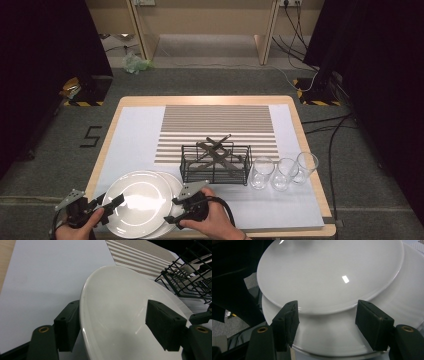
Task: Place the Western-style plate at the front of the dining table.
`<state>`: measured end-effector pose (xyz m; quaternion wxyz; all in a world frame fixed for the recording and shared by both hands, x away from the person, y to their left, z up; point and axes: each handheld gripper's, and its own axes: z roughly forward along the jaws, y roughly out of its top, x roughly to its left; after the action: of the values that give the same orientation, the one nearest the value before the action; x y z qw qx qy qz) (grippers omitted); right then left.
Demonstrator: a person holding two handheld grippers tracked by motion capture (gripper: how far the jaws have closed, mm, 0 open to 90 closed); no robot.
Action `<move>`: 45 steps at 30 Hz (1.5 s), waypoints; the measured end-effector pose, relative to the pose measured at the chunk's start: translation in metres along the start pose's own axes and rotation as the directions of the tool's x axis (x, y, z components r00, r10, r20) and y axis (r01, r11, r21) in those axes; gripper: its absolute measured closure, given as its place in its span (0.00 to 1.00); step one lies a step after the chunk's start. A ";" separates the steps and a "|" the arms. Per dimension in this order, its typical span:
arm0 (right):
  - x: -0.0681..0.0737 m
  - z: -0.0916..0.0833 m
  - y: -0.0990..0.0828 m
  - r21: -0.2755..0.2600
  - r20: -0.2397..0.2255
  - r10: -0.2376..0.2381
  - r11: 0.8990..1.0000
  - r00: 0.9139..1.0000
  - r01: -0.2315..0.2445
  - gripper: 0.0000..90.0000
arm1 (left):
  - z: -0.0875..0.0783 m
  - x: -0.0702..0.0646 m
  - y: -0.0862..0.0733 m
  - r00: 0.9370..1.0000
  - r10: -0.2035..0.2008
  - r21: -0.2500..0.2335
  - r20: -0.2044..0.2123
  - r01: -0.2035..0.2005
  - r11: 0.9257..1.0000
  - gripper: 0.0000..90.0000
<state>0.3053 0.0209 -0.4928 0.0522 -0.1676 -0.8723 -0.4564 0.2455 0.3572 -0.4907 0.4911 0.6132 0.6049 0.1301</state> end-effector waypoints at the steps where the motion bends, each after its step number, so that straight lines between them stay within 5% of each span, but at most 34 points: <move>1: 0.000 0.000 0.000 0.000 0.000 0.000 1.000 1.000 0.000 0.39 | 0.000 0.000 0.000 1.000 0.000 0.000 0.000 0.000 1.000 0.34; 10: 0.001 0.000 0.000 0.003 0.001 -0.003 1.000 1.000 0.003 0.39 | 0.003 0.001 -0.001 1.000 0.001 0.032 -0.009 0.000 0.999 0.44; 17: 0.000 0.000 0.000 0.003 0.001 -0.007 1.000 1.000 0.007 0.39 | 0.005 0.008 -0.001 0.999 -0.034 0.042 0.000 0.034 0.999 0.59; 22: 0.001 -0.001 -0.001 0.004 0.004 -0.012 1.000 1.000 0.012 0.39 | 0.010 0.012 -0.002 0.996 -0.086 0.047 0.041 0.084 0.995 0.61; 27: 0.000 -0.002 -0.001 0.002 0.004 -0.015 1.000 1.000 0.015 0.40 | 0.008 0.019 -0.002 0.982 -0.173 0.044 0.077 0.170 0.984 0.69; 35: 0.001 -0.001 -0.001 0.005 0.001 -0.013 1.000 1.000 0.013 0.40 | -0.003 0.012 0.010 0.975 -0.178 -0.006 0.136 0.180 0.984 0.84; 38: 0.002 -0.002 -0.001 0.006 0.002 -0.019 1.000 1.000 0.019 0.40 | -0.005 0.008 0.014 0.976 -0.165 -0.019 0.140 0.170 0.985 0.86; 42: 0.000 -0.007 -0.001 0.010 0.012 -0.010 1.000 1.000 0.010 0.40 | -0.008 0.005 0.018 0.966 -0.190 -0.045 0.176 0.201 0.979 0.91; 43: -0.002 -0.011 -0.002 0.001 0.018 -0.011 1.000 1.000 0.011 0.40 | -0.009 0.003 0.019 0.956 -0.213 -0.066 0.203 0.231 0.971 0.93; 45: -0.002 -0.014 -0.002 -0.003 0.023 -0.008 1.000 1.000 0.008 0.41 | -0.010 0.003 0.019 0.957 -0.206 -0.070 0.206 0.225 0.972 0.94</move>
<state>0.3060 0.0082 -0.4870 0.0403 -0.1695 -0.8727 -0.4561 0.2508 0.3683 -0.4724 0.5875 0.5301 0.6100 0.0423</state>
